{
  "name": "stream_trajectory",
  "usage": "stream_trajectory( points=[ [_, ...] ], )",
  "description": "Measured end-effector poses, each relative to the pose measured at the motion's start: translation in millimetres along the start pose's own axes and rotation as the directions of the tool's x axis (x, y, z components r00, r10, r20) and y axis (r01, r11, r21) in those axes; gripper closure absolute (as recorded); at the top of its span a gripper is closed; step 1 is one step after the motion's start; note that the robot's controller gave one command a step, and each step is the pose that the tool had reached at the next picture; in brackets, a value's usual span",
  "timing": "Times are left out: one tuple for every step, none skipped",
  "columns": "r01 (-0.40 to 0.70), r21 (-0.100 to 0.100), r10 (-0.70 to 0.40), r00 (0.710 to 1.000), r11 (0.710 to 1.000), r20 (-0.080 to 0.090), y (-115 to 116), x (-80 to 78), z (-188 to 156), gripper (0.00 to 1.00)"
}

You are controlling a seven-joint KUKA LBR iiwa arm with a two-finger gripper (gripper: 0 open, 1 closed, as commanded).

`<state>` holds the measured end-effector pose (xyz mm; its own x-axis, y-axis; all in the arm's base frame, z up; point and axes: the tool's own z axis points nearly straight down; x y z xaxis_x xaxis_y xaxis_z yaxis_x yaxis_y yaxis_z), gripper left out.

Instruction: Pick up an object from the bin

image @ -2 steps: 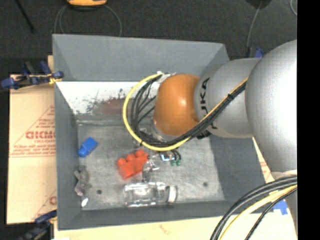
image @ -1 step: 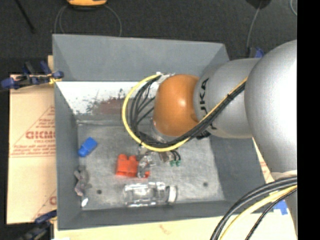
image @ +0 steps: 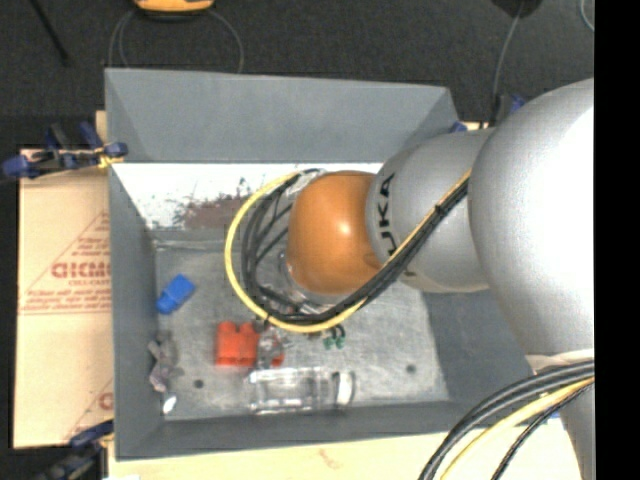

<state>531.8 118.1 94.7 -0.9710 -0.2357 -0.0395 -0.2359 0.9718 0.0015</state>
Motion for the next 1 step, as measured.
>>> stream_trajectory(
  points=[
    [0.29,-0.004,-0.29,0.957,0.957,-0.027,-46.5,-7.9,-233.1,1.0]
  ],
)
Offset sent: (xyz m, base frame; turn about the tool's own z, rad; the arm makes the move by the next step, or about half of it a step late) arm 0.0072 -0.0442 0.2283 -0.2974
